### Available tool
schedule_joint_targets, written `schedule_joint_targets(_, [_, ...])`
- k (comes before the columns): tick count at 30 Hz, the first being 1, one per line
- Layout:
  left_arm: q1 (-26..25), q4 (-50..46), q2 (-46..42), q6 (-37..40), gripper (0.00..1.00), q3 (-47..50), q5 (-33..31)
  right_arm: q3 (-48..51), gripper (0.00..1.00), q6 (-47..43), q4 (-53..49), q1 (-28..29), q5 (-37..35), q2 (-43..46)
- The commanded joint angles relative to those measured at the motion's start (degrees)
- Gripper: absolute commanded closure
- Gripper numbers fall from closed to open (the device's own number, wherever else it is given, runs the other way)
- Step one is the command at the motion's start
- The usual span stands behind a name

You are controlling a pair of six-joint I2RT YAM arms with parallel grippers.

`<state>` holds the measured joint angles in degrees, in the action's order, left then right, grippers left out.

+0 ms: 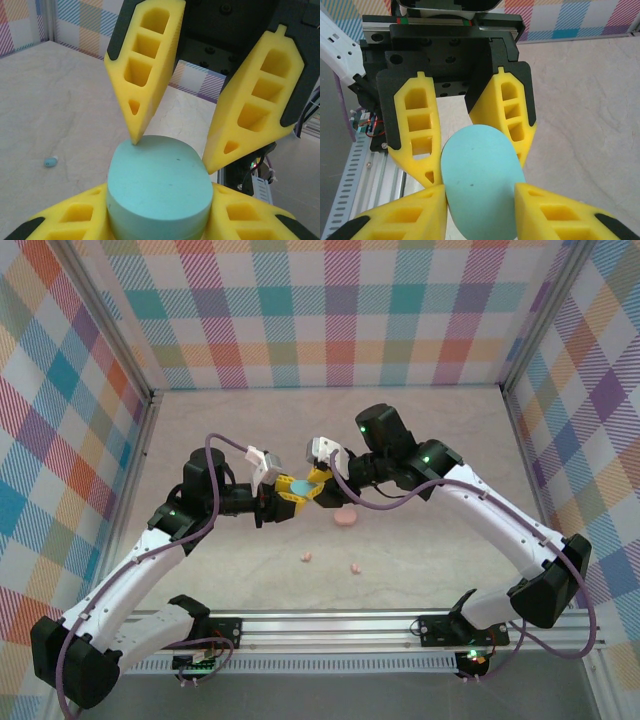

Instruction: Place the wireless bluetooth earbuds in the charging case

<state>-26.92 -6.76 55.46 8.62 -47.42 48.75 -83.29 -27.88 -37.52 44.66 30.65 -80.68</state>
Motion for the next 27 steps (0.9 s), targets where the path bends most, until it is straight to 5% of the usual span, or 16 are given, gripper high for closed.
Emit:
schedule_joint_targets(1, [-0.40,3.27,-2.27,1.08,0.84,-0.27,1.29,-1.21,0.62,1.76,-1.86,0.69,0.91,-0.06])
schedule_joint_targets(27, [-0.42,4.25,-1.91,1.40,0.84,0.07,1.61,-5.05,0.59,11.74,-1.89,-4.36,9.68,-1.93])
